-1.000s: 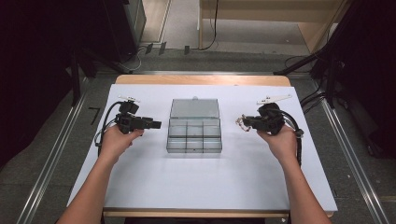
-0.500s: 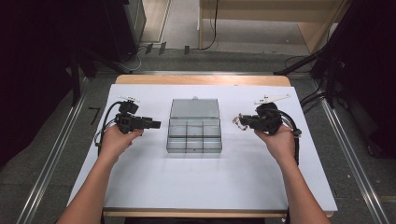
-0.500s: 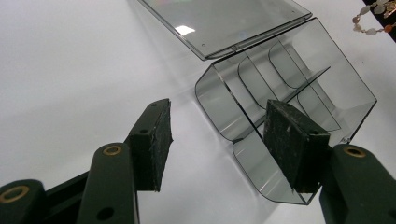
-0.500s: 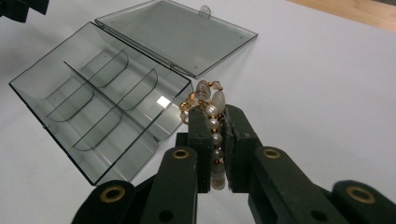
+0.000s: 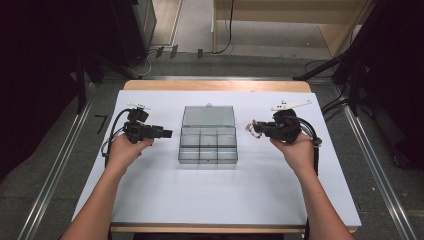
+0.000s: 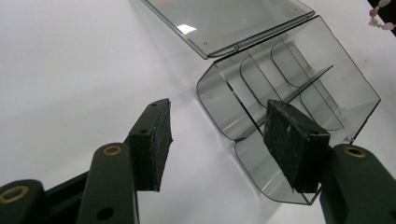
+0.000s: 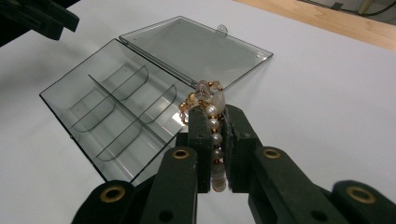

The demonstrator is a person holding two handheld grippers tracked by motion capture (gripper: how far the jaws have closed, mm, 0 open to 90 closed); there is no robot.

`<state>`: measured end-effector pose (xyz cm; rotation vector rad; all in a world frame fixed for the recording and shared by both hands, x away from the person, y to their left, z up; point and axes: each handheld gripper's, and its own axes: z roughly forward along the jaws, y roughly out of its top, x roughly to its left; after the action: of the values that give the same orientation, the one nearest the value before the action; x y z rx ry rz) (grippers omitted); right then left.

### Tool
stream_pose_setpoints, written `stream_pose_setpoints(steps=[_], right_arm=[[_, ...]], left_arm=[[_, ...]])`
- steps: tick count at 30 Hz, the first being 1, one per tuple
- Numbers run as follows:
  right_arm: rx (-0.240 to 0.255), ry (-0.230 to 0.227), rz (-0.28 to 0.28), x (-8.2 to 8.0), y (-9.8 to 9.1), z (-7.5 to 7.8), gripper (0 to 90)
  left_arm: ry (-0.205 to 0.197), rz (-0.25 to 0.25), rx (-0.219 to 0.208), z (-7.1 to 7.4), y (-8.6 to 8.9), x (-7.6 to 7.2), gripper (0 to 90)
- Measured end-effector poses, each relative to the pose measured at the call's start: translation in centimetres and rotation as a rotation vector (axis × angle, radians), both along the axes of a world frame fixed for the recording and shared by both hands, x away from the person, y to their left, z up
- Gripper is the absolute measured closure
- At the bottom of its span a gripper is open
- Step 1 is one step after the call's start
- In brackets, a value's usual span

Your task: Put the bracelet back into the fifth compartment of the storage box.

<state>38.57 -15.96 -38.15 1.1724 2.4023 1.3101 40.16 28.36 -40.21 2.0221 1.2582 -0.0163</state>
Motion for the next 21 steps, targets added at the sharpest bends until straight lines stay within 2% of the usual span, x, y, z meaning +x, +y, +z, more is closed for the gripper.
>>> stream_pose_setpoints(steps=[4, 7, 21], right_arm=[[0.003, -0.004, 0.016, -0.1, 0.4, 0.1, 84.7], [0.029, -0.001, 0.027, -0.2, 0.7, 0.2, 84.8], [0.017, -0.014, 0.061, -0.7, 2.1, 0.6, 84.7]], left_arm=[[-0.003, 0.001, 0.000, 0.1, 0.0, 0.0, 42.8], [0.000, 0.002, 0.002, 0.0, 0.1, 0.0, 42.7], [-0.001, 0.003, 0.006, 0.0, 0.1, 0.0, 42.7]])
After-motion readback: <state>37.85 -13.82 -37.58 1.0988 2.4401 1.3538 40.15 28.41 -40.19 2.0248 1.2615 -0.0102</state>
